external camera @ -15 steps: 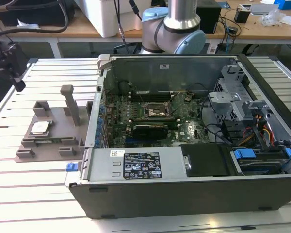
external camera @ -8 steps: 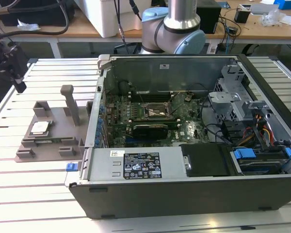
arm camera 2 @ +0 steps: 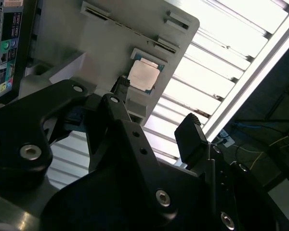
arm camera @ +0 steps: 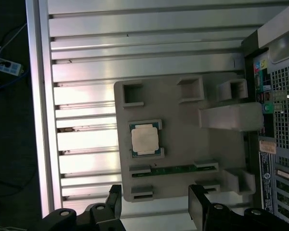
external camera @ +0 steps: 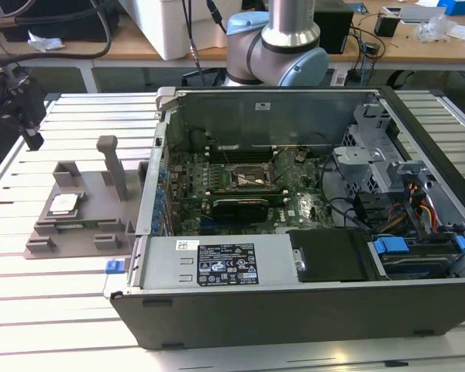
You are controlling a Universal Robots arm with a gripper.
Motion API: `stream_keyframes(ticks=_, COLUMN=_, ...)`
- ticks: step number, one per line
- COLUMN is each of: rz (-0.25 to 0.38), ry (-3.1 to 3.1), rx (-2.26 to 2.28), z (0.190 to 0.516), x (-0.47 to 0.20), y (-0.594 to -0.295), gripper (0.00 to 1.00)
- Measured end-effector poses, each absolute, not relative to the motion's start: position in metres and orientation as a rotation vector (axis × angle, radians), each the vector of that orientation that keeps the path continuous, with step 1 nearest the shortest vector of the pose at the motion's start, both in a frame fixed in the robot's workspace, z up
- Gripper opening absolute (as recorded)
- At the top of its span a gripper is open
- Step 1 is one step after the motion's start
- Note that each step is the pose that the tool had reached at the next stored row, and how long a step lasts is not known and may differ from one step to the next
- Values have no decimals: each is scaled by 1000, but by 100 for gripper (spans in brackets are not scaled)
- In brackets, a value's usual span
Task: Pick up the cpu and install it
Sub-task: 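Pick up the cpu and move it towards the insertion slot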
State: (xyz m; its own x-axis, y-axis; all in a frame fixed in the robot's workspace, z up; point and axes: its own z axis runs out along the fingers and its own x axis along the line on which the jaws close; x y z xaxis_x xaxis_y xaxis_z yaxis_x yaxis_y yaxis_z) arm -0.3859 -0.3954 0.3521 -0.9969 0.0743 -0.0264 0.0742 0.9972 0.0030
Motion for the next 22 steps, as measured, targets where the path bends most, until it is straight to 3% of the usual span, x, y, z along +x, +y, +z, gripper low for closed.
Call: stream_keyframes(ticks=22, rz=0, ry=3113, rx=116, z=340, x=-385, y=-395, gripper=66)
